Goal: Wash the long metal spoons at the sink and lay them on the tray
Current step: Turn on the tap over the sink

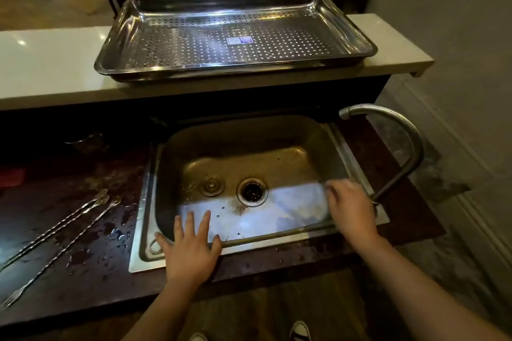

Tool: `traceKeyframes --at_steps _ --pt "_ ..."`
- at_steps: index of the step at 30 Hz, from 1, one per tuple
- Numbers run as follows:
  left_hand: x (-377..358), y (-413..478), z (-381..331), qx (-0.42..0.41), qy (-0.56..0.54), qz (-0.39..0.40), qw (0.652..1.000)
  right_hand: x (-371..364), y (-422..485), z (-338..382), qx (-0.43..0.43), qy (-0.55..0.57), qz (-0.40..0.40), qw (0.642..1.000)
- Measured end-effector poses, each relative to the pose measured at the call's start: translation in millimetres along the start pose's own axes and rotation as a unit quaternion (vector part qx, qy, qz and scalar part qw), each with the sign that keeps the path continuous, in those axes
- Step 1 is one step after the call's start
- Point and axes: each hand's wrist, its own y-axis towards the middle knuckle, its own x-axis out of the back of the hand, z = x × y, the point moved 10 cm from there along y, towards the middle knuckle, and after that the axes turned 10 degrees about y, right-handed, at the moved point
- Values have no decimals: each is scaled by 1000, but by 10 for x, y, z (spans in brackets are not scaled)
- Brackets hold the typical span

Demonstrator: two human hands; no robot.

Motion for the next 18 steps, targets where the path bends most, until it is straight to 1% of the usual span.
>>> traceKeyframes --at_steps 1,3,4,5,7,9,11,14,16,18 --pt "12 10 4 -3 6 12 1000 69 73 25 23 -38 1 999" --pt "23 34 10 -6 18 2 1000 85 193 82 47 -158 53 985" --pt "20 40 33 -4 12 -7 1000 97 265 73 41 -209 86 973" --pt "16 41 28 -4 4 -5 1000 73 310 62 18 -243 132 961" --pt "1 26 30 -4 4 -5 1000 3 337 5 -17 -293 213 932" --pt "-10 36 32 -4 2 -2 1000 16 376 -26 -33 -307 251 918" --pt "-4 34 38 0 1 -2 1000 24 432 -54 -32 -309 267 912" --pt "1 18 35 1 4 -2 1000 -10 487 -106 -54 -310 293 903" --pt "12 8 44 5 11 0 1000 -46 543 -182 -83 -306 313 895" --pt "19 7 43 7 14 0 1000 -39 570 -284 -135 -285 333 889"
